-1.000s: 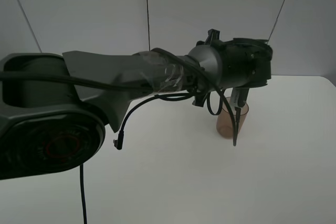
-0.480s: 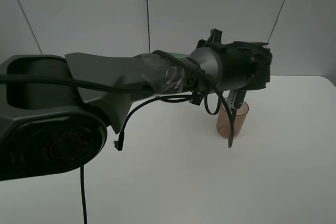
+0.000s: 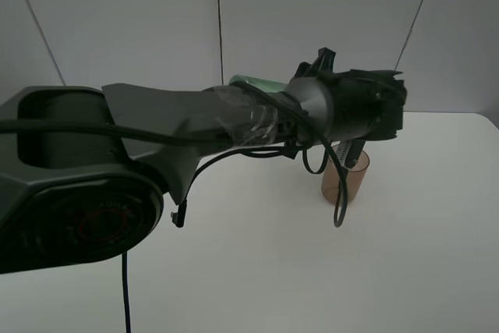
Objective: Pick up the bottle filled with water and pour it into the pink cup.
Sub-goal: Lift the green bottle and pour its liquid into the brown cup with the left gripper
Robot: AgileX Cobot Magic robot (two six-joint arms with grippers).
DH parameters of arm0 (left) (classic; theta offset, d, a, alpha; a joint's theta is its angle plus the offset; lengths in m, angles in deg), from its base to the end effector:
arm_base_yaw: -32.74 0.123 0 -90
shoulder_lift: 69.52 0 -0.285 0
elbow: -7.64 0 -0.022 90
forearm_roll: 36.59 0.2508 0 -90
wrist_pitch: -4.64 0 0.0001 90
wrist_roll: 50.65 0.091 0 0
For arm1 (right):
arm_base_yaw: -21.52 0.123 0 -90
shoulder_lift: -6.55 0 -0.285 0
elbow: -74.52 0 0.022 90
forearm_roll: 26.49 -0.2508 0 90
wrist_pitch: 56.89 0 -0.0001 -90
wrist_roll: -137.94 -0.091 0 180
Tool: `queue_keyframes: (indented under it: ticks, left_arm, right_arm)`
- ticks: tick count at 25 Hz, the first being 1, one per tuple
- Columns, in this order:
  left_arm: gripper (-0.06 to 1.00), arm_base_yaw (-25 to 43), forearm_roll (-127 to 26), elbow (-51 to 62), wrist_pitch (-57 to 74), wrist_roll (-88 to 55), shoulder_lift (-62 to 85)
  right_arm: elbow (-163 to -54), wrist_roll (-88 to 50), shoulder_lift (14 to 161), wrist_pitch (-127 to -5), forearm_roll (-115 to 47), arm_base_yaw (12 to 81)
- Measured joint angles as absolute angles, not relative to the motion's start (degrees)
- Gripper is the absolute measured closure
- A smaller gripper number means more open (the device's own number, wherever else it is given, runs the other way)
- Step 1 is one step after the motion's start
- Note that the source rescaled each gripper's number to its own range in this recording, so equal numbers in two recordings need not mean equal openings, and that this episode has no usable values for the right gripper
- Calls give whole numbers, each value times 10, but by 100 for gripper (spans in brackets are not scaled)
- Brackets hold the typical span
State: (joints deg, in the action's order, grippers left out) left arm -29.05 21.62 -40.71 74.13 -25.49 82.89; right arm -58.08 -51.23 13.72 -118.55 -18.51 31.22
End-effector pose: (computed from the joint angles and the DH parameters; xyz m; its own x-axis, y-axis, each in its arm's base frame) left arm 0.3102 -0.4250 0.1641 0.0685 0.9164 0.3944 0.5886 -0.3563 0.7257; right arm -0.0080 -0.0127 0.2822 -0.4357 0.0196 -0.8999 -0.0183 0.9994 0.0307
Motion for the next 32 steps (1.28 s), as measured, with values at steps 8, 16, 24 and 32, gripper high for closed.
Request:
queue_keyframes:
  ticks: [8,16,24,32]
  left_arm:
    - [93,-292,229,-407,741,-224,829]
    - [93,-292,238,-407,741,-195,829]
    - [93,-292,240,-407,741,-179,829]
    - [93,-292,244,-407,741,-158,829]
  right_arm:
    - [-581,-512,137,-1185,-185,312]
    - [-581,-512,137,-1185,-185,312]
    - [-581,-512,137,-1185,-185,312]
    - [-581,-512,137,-1185,-185,312]
